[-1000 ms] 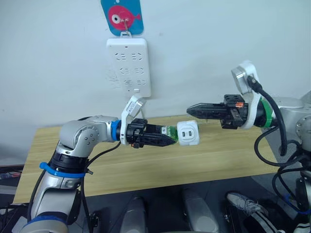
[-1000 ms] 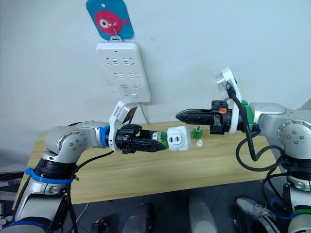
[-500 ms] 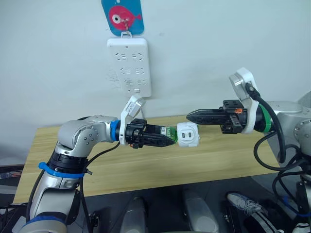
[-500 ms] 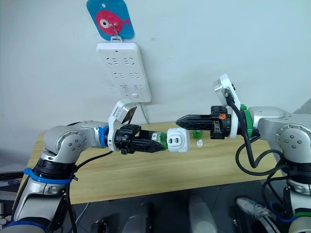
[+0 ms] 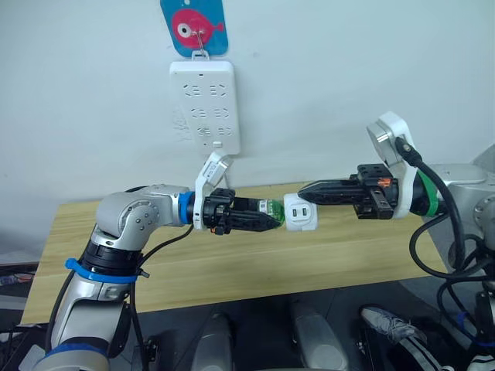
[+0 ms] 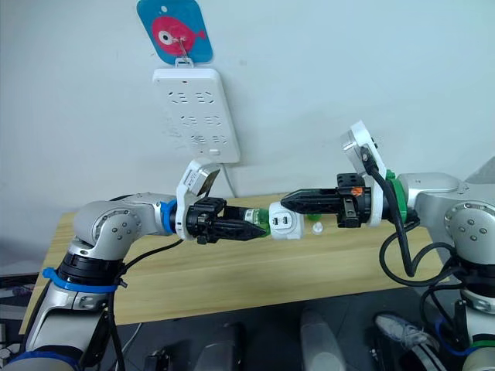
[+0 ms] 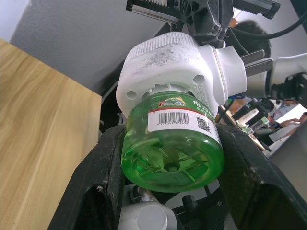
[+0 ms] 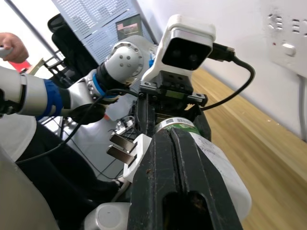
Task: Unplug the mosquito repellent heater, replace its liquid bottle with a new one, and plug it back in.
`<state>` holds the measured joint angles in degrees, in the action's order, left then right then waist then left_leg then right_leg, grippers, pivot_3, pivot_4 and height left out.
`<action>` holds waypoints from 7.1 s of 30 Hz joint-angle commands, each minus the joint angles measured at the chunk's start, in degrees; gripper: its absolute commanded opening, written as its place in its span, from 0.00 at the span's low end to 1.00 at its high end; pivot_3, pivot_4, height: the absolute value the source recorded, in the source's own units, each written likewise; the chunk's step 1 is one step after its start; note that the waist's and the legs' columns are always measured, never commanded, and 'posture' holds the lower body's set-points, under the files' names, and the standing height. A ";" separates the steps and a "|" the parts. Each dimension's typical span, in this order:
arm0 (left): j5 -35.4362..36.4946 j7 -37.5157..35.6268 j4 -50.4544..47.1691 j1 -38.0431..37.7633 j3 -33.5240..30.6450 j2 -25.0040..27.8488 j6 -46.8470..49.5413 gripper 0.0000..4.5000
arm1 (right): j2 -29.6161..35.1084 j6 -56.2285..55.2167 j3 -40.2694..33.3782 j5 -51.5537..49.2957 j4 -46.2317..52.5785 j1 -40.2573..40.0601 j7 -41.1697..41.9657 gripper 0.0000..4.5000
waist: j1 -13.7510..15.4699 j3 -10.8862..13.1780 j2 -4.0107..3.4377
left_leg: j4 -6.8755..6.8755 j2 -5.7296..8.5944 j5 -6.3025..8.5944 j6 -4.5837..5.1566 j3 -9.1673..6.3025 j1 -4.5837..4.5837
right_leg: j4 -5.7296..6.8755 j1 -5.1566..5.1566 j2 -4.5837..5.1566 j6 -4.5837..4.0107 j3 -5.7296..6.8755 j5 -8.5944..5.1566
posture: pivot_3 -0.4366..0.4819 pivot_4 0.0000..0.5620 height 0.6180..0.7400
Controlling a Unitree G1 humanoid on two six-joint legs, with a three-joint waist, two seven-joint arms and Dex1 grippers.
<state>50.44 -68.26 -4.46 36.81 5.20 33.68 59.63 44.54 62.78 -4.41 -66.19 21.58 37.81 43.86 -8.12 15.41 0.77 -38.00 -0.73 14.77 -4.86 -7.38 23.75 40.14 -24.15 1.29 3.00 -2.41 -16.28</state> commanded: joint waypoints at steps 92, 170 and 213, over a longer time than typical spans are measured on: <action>16.71 15.87 7.92 0.83 -17.90 -10.36 17.31 0.51 | -0.93 -7.54 -19.31 -17.45 8.04 -21.00 -19.20 1.00 | -0.07 -0.06 0.02 | -0.06 0.01 0.02 0.03 0.02 -0.03 | 0.15 0.02 0.01 0.00 -0.02 0.00 | 0.21 0.35 0.88; 16.16 0.90 6.80 7.35 -4.15 4.24 16.78 0.51 | 5.51 -17.44 8.96 16.13 0.91 6.32 20.16 1.00 | -1.36 -0.33 -0.09 | 0.04 -0.01 0.00 0.01 0.22 -0.32 | 0.27 0.03 -0.01 0.01 -0.20 -0.04 | 0.21 0.36 0.88; -28.37 -2.36 1.10 0.48 8.96 6.57 -32.32 1.00 | 4.86 -10.73 17.34 32.85 -2.32 5.22 15.20 0.66 | -1.27 -0.32 -0.10 | 0.05 0.01 0.03 0.05 0.24 -0.26 | 0.19 0.02 0.02 0.00 -0.21 -0.04 | 0.21 0.36 0.88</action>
<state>23.81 -72.81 -0.61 37.54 13.41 41.30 28.78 48.45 50.68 12.38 -35.28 18.85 42.77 60.40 -9.39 15.09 0.68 -37.96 -0.71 14.80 -4.81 -7.15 23.51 40.32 -24.13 1.33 3.01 -2.62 -16.31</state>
